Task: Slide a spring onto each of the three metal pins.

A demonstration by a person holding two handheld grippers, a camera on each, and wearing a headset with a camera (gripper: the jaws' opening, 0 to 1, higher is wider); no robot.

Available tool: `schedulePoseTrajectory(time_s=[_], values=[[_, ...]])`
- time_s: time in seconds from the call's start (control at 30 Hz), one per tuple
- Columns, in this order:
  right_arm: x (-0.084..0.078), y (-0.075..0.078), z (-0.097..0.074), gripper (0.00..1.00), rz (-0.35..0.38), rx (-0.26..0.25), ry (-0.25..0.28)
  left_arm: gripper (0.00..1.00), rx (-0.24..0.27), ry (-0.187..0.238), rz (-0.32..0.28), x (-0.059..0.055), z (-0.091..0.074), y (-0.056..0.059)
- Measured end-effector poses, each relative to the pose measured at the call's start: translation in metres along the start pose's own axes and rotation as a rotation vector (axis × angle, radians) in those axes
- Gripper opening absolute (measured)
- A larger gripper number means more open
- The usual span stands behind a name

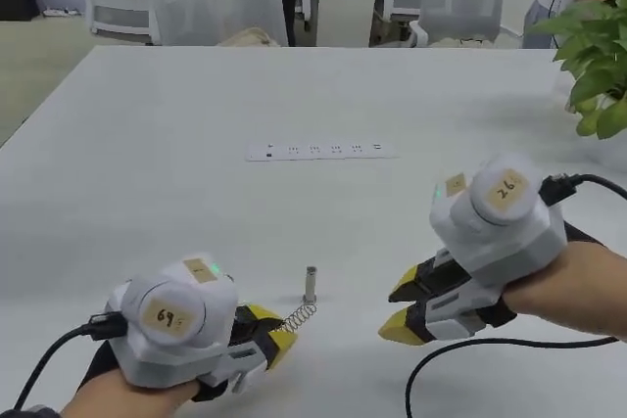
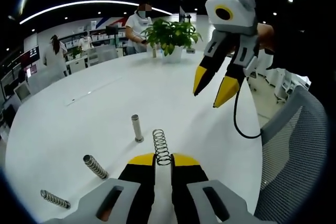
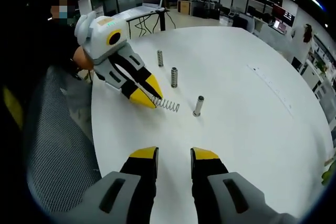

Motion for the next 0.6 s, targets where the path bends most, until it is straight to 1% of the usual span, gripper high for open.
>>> schedulePoseTrajectory(time_s=[0.17, 0.33, 0.5, 0.6], values=[[0.001, -0.002, -0.003, 0.23, 0.006, 0.000, 0.017, 0.03, -0.021, 0.024, 0.016, 0.009, -0.008, 0.010], [0.005, -0.004, -0.008, 0.23, 0.003, 0.000, 0.032, 0.03, -0.023, 0.042, 0.025, 0.015, -0.017, 0.012], [0.013, -0.009, -0.011, 0.23, -0.023, 0.016, 0.043, 0.03, -0.028, 0.054, 0.043, 0.019, -0.027, 0.014], [0.022, -0.013, -0.012, 0.23, -0.037, 0.037, 0.062, 0.03, -0.039, 0.061, 0.055, 0.022, -0.032, 0.017]])
Point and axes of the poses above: the centre of the closed fingertips' face, and the gripper's own axes: z roughly forward along the fingers, y roughly to its right, x roughly out of its top, the point moved 2 cm from there along -z, roughly backward along the fingers, and after that the axes turned 1 degree about z, right-handed, at the moved point
